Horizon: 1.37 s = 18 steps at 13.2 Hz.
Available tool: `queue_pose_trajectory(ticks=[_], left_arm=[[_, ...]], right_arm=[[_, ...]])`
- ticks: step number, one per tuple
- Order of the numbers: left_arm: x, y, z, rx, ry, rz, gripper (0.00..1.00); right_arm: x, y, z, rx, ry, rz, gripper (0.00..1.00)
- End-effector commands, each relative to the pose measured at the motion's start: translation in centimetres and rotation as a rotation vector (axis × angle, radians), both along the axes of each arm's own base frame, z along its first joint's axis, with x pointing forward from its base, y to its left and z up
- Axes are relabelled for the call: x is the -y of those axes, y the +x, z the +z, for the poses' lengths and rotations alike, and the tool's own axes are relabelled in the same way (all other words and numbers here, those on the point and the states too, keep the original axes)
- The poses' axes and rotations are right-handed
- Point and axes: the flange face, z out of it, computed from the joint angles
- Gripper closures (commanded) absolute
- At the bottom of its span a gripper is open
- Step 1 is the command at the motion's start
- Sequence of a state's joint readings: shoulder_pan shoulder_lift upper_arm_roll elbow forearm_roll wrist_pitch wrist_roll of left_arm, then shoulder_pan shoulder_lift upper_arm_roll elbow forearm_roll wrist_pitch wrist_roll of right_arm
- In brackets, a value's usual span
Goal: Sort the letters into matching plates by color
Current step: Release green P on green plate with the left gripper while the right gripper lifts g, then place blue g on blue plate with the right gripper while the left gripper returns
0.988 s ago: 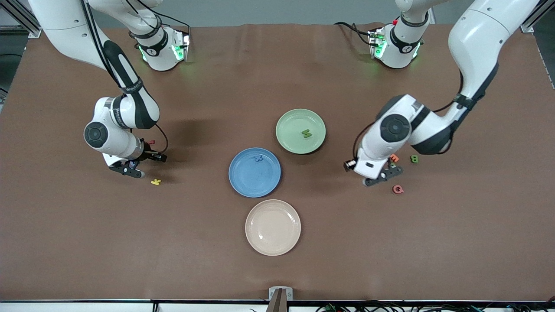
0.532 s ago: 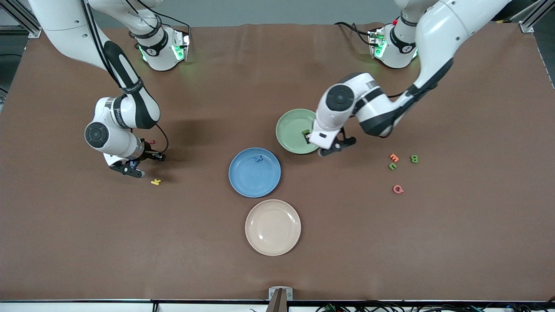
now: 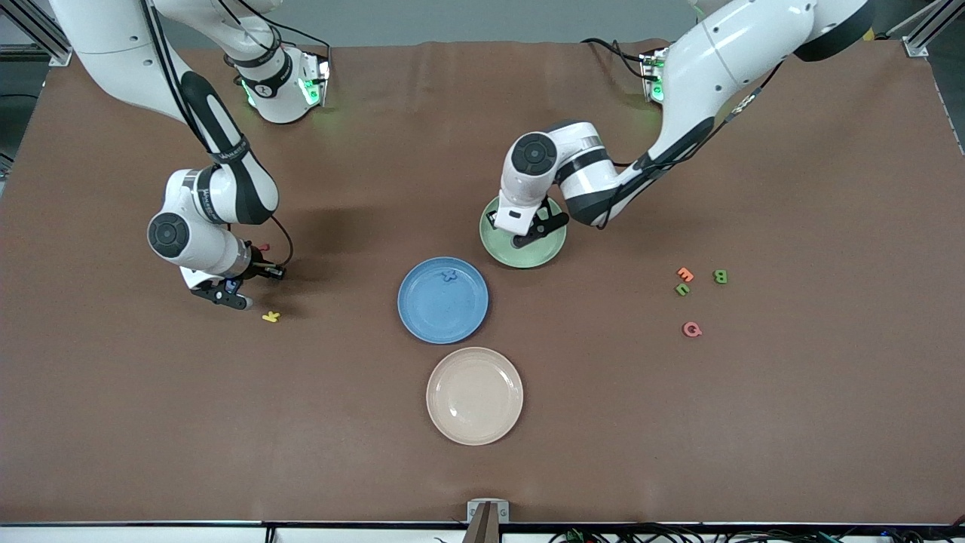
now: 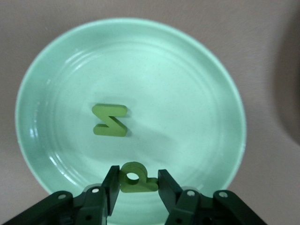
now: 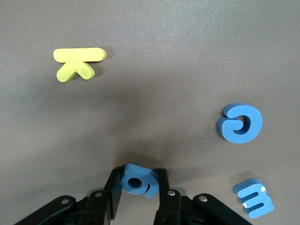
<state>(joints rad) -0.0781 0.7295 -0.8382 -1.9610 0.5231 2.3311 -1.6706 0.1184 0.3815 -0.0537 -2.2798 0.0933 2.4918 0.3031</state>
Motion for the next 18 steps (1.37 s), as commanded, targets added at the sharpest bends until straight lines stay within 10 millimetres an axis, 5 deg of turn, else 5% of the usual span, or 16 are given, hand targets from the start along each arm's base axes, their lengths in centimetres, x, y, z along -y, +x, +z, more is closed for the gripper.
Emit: queue_pose_trajectory(ticks=[1,4,7,10,12,15,18], left_arm=[[0.8,0.9,0.2,0.029,0.008,0.046,0.00],[-1.1,4.8,3.3,0.089,0.034,0.084,0.00],[-6.5,11.1,7.3,0.150,0.073,0.113,0.00],[-16.5,15.6,7.5,0.129,0.134,0.084,0.01],[-21.2,17.4,7.5,0.119,0.132,0.030,0.01],[-27.4,18.9,5.8,0.076,0.118,-0.031,0.04],[-31.3,19.4,4.0,0.052,0.080,-0.104,0.09]], right_arm=[[-0.9,-0.2,0.2,-0.003,-0.007,0.008,0.85],[-3.8,0.7,2.8,-0.029,-0.010,0.008,0.85],[-7.9,2.6,5.9,-0.056,-0.024,-0.019,0.85],[-16.5,3.2,8.5,-0.001,-0.044,-0.104,0.85],[-23.3,3.3,8.5,0.021,-0.035,-0.166,0.85],[-30.3,4.2,7.8,0.018,0.019,-0.263,0.85],[-35.9,5.2,6.9,0.040,0.040,-0.328,0.85]])
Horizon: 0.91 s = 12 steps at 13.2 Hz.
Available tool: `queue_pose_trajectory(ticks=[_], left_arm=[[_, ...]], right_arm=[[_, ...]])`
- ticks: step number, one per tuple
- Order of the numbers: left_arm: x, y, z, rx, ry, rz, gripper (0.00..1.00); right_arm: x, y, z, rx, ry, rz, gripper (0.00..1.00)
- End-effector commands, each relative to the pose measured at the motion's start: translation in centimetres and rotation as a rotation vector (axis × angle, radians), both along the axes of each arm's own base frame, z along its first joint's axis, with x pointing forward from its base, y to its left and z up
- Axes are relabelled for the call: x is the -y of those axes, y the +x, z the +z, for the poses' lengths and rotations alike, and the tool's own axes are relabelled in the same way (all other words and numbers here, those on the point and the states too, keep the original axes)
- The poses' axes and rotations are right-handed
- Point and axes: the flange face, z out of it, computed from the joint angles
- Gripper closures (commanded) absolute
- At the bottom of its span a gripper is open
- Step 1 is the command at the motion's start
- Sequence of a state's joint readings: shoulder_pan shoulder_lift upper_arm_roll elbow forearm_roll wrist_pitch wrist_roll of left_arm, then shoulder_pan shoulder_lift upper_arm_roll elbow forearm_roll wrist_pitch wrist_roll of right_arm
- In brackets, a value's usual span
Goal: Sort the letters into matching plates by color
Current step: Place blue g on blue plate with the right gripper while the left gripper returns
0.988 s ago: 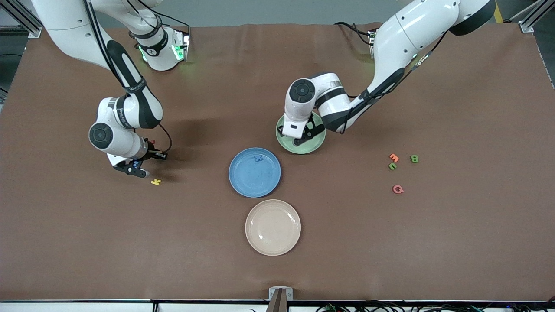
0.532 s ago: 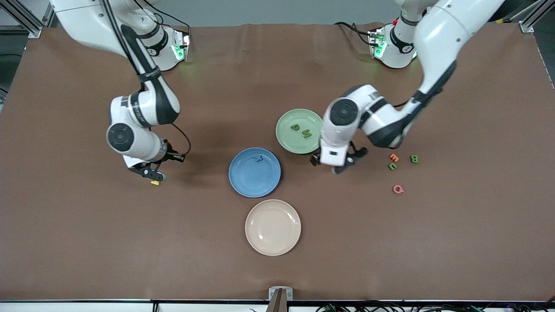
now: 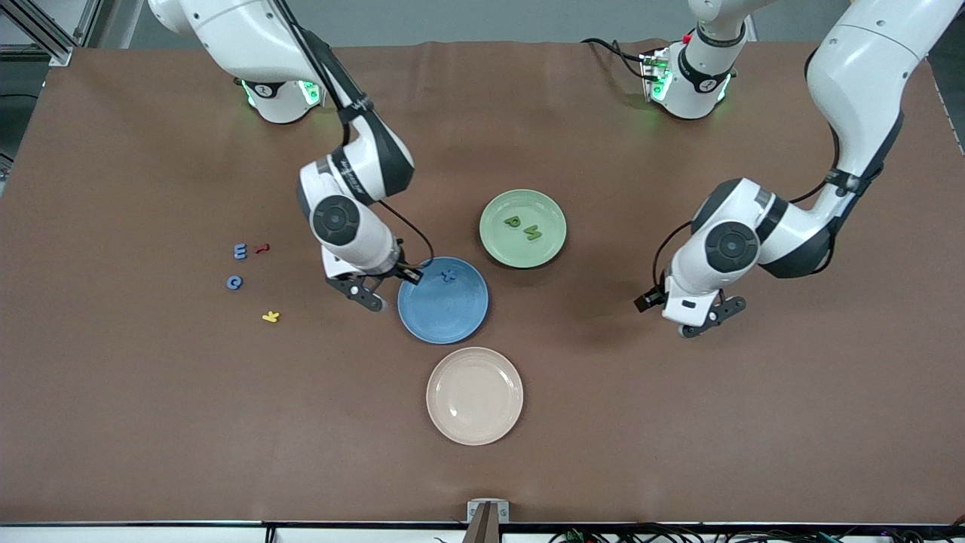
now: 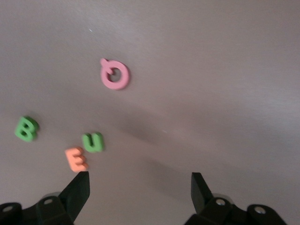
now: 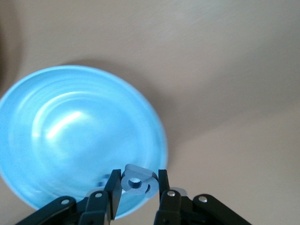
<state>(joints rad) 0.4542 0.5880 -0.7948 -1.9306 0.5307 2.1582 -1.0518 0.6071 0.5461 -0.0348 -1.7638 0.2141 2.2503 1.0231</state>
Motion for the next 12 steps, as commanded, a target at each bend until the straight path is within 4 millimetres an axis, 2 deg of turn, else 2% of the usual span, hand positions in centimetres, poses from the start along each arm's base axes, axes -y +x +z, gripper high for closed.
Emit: queue_pose_trajectory(ticks=[1,3,7,10,11,12], left_arm=[[-2.5,-0.1,-1.3,-0.003,-0.019,-0.062,0.14],[-4.5,-0.3,-2.9,0.008,-0.019,-0.091,0.20],[-4.6,-1.3,-4.7,-0.004,-0.013,-0.127,0.38],[-4.9,-1.6,-5.4,-0.003,-0.032,-0.121,0.43],[-5.0,-1.7,-5.6,-0.006,-0.032,-0.120,0.44],[-4.9,-1.9,-5.8,-0.012,-0.032,-0.124,0.46]], right_arm=[[-4.4,1.8,-1.1,0.018,0.010,-0.065,0.85],[-6.5,1.5,-2.4,0.020,0.007,-0.083,0.85],[-8.6,1.8,-4.0,0.032,0.016,-0.072,0.85],[-9.4,1.7,-4.9,0.057,0.028,-0.079,0.82],[-9.4,1.6,-4.9,0.056,0.027,-0.077,0.72],[-9.5,1.6,-4.6,0.059,0.031,-0.076,0.37]])
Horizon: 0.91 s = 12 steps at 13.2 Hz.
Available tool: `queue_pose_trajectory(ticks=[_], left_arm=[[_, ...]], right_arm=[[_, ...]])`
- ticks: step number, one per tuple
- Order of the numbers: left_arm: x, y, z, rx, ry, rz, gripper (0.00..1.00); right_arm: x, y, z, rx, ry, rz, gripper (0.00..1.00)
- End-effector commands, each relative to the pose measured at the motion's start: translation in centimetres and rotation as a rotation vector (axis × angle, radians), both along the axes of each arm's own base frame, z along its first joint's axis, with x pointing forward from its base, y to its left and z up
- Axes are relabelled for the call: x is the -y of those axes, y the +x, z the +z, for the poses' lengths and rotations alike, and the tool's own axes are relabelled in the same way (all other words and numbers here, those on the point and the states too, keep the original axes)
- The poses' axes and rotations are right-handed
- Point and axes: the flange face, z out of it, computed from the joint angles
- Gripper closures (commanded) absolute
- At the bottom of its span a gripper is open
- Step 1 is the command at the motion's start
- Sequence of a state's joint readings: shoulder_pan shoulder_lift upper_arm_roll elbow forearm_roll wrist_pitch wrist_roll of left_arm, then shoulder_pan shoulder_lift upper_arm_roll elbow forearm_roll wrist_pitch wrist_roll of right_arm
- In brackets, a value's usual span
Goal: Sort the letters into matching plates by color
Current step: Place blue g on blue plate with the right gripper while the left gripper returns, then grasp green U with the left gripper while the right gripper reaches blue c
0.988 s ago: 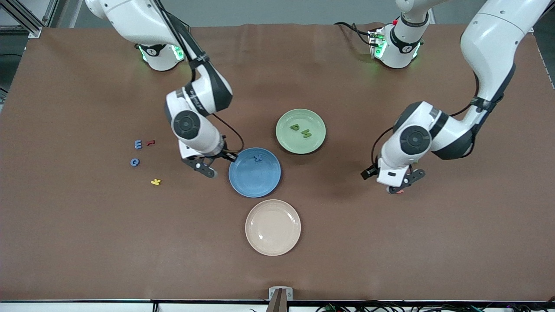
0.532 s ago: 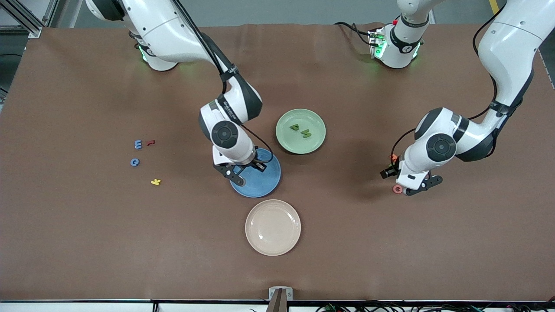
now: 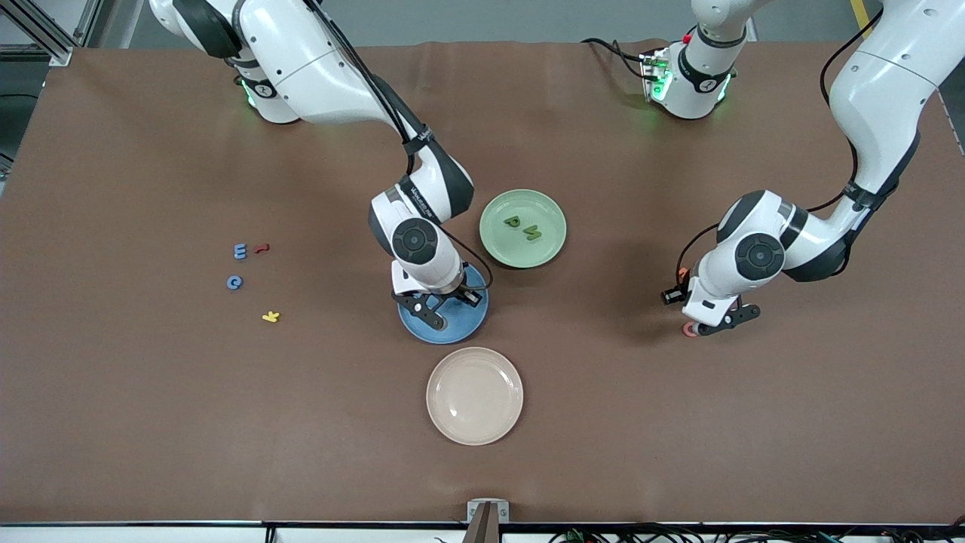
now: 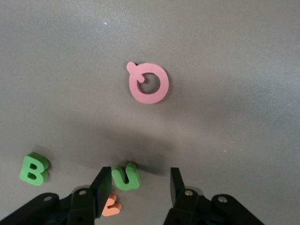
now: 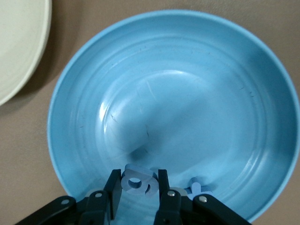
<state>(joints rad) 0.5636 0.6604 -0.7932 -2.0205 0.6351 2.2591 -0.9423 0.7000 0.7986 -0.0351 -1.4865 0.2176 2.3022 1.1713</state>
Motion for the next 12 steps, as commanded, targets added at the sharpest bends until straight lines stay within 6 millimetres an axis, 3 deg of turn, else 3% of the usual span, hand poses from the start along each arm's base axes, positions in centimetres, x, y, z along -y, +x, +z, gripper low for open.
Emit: queue_pose_trajectory(ticks=[1,2,3,5,7,8,10,12], left_arm=[[-0.1,-0.5,-0.4,0.013,0.004,-0.026,0.47],[-0.1,-0.7,-0.6,0.007,0.003,-0.028,0.47],[-0.1,-0.8,-0.7,0.007,0.005,-0.033,0.47],[-0.3,-0.8,-0.9,0.010,0.012,-0.041,0.48],[-1.2,-0.8,-1.1,0.012,0.022,-0.043,0.48],[-1.5,-0.8,-1.2,0.015,0.027,-0.052,0.48],[-1.5,-0.8,-1.3,0.012,0.025,-0.052,0.48],[-2.1,-0.7,-1.6,0.011,0.016,-0.039,0.48]], right_arm=[[-0.5,0.5,0.9,0.010,0.011,-0.012,0.14],[0.2,1.1,1.9,0.010,0.012,-0.021,0.00],[0.7,0.9,3.1,-0.019,-0.004,-0.010,0.00],[2.7,1.0,8.7,-0.081,-0.040,0.014,0.00],[7.8,1.6,14.4,-0.162,-0.055,0.087,0.00],[12.0,2.0,16.6,-0.197,-0.050,0.108,0.00],[18.8,1.0,18.2,-0.209,-0.018,0.210,0.00],[25.8,1.0,18.3,-0.210,-0.004,0.294,0.00]])
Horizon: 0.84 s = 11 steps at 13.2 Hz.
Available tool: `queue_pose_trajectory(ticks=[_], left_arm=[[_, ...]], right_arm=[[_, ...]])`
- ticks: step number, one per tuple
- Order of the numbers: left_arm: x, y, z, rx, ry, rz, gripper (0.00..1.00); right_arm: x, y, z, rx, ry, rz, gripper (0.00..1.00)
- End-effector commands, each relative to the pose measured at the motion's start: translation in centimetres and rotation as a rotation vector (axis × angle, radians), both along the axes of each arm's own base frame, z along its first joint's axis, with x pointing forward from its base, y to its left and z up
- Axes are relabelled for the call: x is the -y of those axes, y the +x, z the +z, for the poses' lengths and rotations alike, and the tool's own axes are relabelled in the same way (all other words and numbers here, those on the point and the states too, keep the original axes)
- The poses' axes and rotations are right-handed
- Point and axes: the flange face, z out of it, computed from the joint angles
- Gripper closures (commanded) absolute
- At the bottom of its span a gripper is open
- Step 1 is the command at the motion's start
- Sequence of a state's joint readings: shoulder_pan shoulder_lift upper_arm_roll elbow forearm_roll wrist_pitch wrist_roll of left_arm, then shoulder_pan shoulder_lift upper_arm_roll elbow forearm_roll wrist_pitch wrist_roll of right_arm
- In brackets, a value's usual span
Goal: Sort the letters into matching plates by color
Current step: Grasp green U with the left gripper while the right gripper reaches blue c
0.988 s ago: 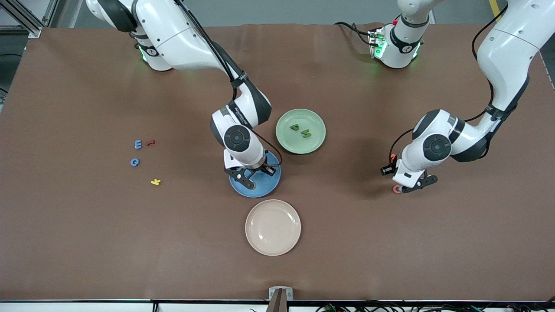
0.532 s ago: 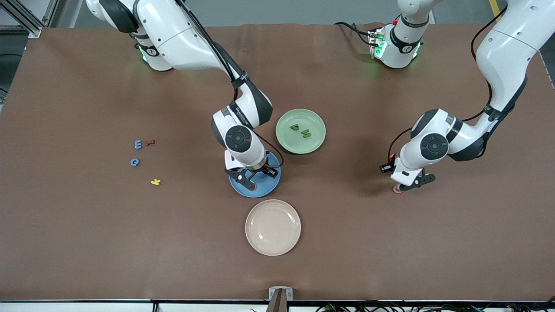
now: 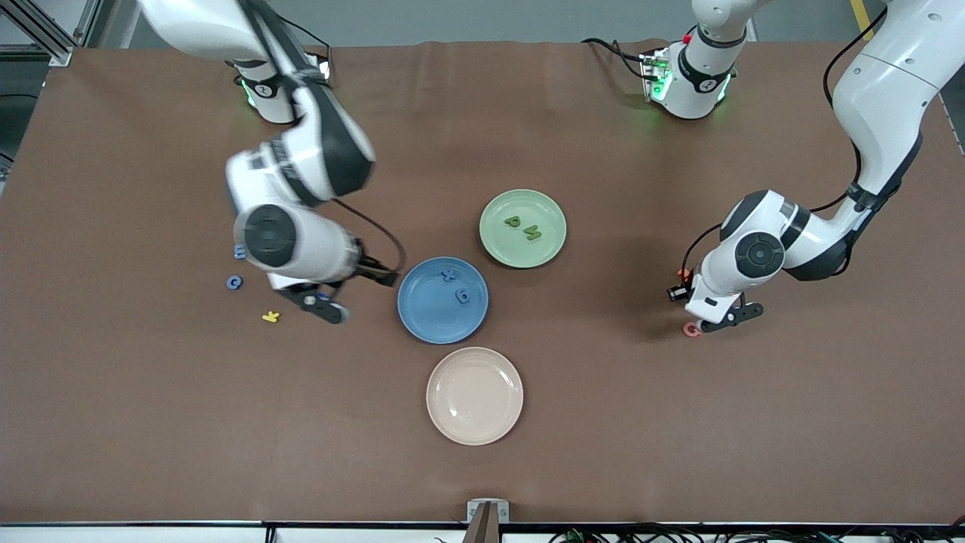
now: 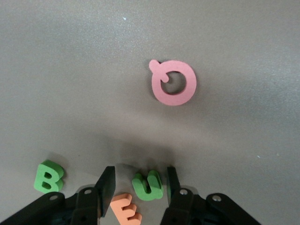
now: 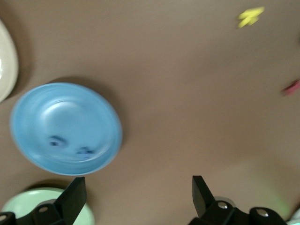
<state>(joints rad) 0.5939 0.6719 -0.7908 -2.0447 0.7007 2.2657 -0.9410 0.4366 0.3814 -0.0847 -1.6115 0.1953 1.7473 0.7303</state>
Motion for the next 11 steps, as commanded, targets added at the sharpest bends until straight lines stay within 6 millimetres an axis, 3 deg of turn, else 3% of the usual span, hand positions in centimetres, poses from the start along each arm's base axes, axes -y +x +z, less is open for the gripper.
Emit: queue_pose_trajectory(ticks=[1,5,7,9,11], left_arm=[[-0.7,-0.1,-0.6,0.008,-0.019,-0.007,0.48],[-1.0,-1.0,-1.4,0.041,-0.077,0.005,0.50],[-1.0,-1.2,-1.4,0.041,-0.076,0.004,0.50],[-0.8,-1.7,-1.5,0.033,-0.074,-0.002,0.52],[-0.6,-2.0,-1.6,0.029,-0.072,-0.008,0.52]], right_arm=[[8.0,-2.2,-1.3,-0.020,0.005,0.129,0.00],[19.1,-0.9,-2.9,0.011,0.044,0.328,0.00],[23.4,-0.7,-4.6,0.062,0.013,0.416,0.00],[26.0,-1.1,-6.6,0.111,0.006,0.461,0.00],[27.2,-1.8,-8.3,0.128,0.004,0.457,0.00]])
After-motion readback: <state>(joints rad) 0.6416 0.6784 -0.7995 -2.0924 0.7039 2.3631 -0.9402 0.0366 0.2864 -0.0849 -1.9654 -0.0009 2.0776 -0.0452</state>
